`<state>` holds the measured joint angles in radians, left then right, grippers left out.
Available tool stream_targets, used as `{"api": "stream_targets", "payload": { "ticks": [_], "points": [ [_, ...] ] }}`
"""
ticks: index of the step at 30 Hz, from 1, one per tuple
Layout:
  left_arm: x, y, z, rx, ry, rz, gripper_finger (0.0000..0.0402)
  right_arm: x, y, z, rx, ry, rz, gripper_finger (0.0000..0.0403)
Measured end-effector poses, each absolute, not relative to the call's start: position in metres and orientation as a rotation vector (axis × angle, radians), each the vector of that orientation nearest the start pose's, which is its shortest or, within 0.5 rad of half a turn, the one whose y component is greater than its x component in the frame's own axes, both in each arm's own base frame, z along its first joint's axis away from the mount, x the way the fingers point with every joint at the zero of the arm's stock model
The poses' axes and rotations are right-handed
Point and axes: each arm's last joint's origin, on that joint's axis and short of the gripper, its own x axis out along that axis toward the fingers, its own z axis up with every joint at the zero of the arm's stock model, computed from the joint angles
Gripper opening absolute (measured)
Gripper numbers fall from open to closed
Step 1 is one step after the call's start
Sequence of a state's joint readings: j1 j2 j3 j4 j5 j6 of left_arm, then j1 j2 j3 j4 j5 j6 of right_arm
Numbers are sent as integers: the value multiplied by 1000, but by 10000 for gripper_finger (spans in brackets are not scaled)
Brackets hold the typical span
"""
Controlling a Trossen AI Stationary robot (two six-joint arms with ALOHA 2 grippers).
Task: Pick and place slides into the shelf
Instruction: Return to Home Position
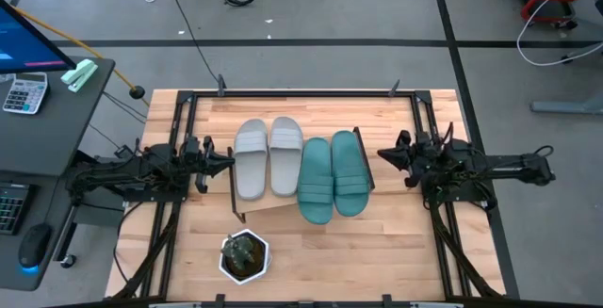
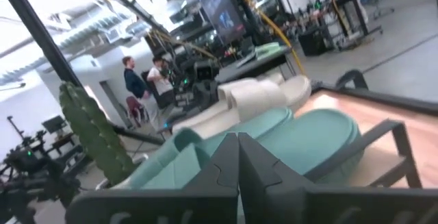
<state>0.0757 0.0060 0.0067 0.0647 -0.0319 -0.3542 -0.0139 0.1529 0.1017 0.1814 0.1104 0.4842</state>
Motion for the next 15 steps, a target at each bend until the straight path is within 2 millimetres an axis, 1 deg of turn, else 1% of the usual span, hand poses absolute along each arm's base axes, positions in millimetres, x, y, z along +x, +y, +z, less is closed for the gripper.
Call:
{"api": "stream_targets", "payload": {
  "ticks": [5,9,15],
  "points": [
    [97,8,172,-352,-84,94,33,95,-5,207,475,-212,-93,0],
    [97,8,172,-352,-83,95,25,89,-5,204,475,-199,-98,0],
    [97,8,171,-353,-82,95,17,90,-5,199,463,-132,-108,0]
  ]
}}
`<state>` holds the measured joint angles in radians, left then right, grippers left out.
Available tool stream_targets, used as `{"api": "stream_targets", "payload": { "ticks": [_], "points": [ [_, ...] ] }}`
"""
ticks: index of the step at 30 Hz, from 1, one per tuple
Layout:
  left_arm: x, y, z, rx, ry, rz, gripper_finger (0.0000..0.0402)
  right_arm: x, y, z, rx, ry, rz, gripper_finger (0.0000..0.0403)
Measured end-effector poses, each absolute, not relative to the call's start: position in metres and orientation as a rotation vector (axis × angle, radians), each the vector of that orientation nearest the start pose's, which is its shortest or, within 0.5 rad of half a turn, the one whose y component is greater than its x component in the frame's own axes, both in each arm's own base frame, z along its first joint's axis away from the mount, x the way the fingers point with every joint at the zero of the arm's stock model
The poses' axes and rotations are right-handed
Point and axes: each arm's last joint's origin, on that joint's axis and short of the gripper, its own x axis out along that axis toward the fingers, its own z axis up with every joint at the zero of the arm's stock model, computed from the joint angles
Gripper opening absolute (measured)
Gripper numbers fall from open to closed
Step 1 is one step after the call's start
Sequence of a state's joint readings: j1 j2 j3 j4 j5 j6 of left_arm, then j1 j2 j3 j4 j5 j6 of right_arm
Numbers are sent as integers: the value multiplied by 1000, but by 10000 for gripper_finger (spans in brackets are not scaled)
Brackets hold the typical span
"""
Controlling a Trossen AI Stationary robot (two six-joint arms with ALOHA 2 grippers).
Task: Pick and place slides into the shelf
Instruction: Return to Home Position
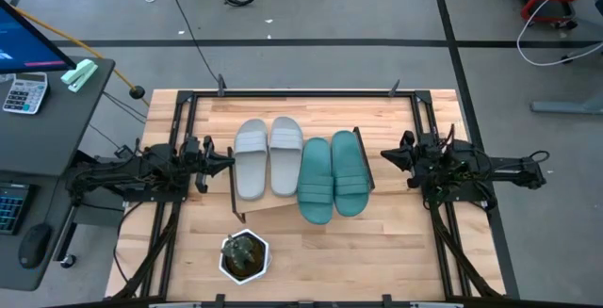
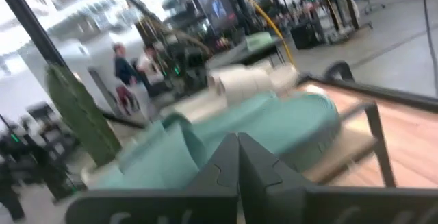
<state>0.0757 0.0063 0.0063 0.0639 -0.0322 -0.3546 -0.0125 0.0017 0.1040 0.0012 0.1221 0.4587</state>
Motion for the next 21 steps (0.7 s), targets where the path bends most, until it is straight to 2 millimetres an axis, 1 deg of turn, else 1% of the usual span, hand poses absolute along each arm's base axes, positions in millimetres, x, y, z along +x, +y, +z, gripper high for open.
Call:
{"api": "stream_targets", "payload": {
  "ticks": [4,10,15,21],
  "points": [
    [97,8,172,-353,-85,95,17,90,-5,195,424,-97,-116,0],
    [97,8,172,-352,-90,94,28,90,-4,187,358,4,-100,0],
    [97,8,172,-352,-92,93,34,90,-3,182,255,59,-100,0],
    [97,8,172,-352,-92,93,28,89,-3,176,169,125,-93,0]
  ]
}}
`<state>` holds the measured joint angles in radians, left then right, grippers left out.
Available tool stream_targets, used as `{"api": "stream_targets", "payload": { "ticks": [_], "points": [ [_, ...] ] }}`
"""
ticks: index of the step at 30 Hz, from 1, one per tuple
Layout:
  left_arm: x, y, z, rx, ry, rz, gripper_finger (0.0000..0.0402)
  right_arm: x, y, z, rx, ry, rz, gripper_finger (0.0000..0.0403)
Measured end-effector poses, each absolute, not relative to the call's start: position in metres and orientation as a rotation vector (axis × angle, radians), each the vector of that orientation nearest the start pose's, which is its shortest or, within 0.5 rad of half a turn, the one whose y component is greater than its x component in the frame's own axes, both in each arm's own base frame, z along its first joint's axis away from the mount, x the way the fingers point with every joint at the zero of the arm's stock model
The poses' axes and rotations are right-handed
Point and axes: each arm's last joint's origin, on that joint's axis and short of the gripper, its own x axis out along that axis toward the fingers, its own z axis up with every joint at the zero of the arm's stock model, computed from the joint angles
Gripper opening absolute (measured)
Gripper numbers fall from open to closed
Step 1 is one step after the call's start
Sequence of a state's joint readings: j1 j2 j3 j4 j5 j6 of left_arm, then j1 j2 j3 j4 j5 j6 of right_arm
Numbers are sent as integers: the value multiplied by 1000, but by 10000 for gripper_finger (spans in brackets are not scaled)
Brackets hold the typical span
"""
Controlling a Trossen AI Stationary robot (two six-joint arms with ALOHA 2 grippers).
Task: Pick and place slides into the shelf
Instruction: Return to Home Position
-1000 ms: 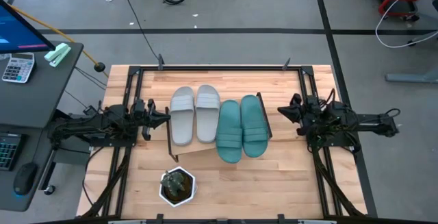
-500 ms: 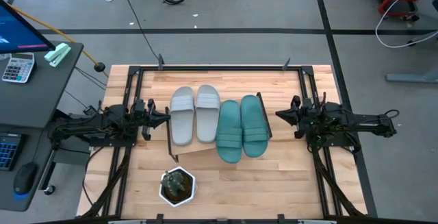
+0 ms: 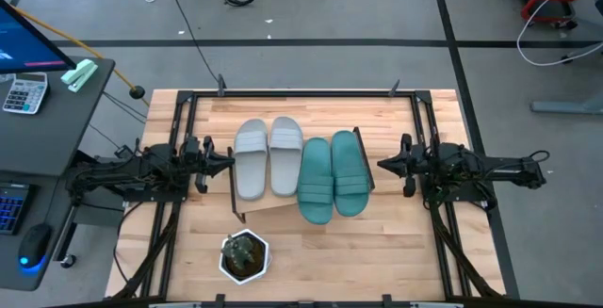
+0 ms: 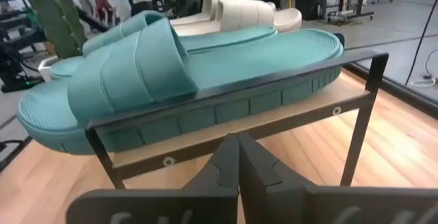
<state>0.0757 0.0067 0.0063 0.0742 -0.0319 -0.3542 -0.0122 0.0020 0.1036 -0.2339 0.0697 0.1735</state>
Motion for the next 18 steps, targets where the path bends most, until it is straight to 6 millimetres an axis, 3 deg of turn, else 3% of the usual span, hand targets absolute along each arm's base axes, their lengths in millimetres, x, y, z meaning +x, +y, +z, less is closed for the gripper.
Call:
{"api": "stream_targets", "payload": {
  "ticks": [8,18],
  "points": [
    [97,8,172,-352,-93,93,18,91,-2,172,161,136,-59,0],
    [97,8,173,-352,-94,92,34,91,-1,172,163,126,-29,0]
  ]
}}
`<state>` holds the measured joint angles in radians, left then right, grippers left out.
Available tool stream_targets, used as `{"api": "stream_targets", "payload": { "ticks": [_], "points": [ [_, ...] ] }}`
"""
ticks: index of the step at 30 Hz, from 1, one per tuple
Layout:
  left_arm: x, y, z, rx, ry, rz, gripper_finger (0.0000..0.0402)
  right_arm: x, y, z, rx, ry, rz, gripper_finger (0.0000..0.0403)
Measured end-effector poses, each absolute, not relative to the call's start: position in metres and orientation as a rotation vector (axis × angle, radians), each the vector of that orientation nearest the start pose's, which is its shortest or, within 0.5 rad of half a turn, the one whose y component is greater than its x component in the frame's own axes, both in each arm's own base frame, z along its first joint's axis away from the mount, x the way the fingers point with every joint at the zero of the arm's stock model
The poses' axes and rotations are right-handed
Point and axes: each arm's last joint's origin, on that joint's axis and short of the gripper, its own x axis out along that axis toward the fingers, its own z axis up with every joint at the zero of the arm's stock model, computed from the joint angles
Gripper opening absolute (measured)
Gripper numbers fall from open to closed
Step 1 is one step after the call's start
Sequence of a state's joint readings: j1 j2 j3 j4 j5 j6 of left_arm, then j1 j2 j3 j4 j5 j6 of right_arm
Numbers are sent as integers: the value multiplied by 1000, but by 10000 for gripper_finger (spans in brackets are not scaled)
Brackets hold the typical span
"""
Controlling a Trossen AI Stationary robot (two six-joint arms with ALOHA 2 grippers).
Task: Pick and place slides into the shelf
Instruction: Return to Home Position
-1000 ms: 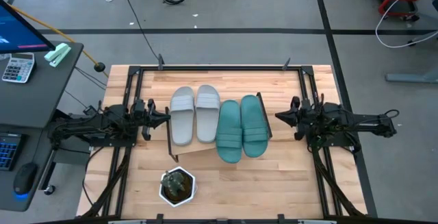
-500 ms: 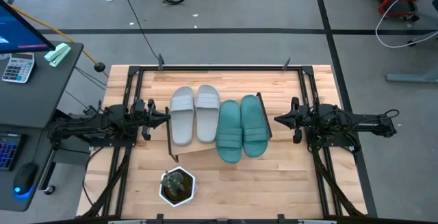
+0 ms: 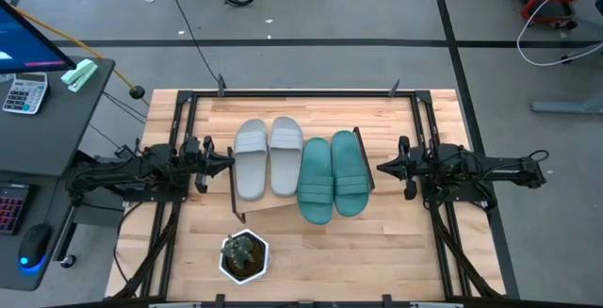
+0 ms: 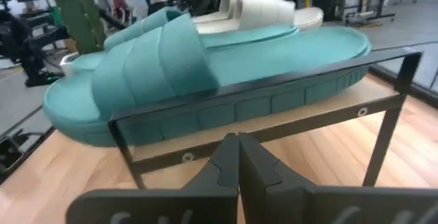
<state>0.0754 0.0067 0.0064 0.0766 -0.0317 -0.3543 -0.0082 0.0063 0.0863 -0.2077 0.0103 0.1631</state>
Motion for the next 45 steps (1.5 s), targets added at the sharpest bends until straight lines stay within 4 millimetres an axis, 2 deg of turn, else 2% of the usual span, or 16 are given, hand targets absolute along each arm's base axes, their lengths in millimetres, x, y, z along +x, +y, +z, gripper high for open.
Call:
{"api": "stream_targets", "payload": {
  "ticks": [6,15,22,33,45],
  "points": [
    [97,8,173,-352,-95,92,33,97,-2,170,221,-49,-40,0],
    [97,8,173,-352,-95,93,21,98,-1,168,189,-24,-15,0],
    [97,8,173,-352,-96,93,31,98,0,168,154,-18,0,2],
    [97,8,173,-352,-96,93,26,98,0,169,240,-13,1,14],
    [97,8,173,-352,-95,93,19,97,0,171,240,-17,-1,17]
  ]
}}
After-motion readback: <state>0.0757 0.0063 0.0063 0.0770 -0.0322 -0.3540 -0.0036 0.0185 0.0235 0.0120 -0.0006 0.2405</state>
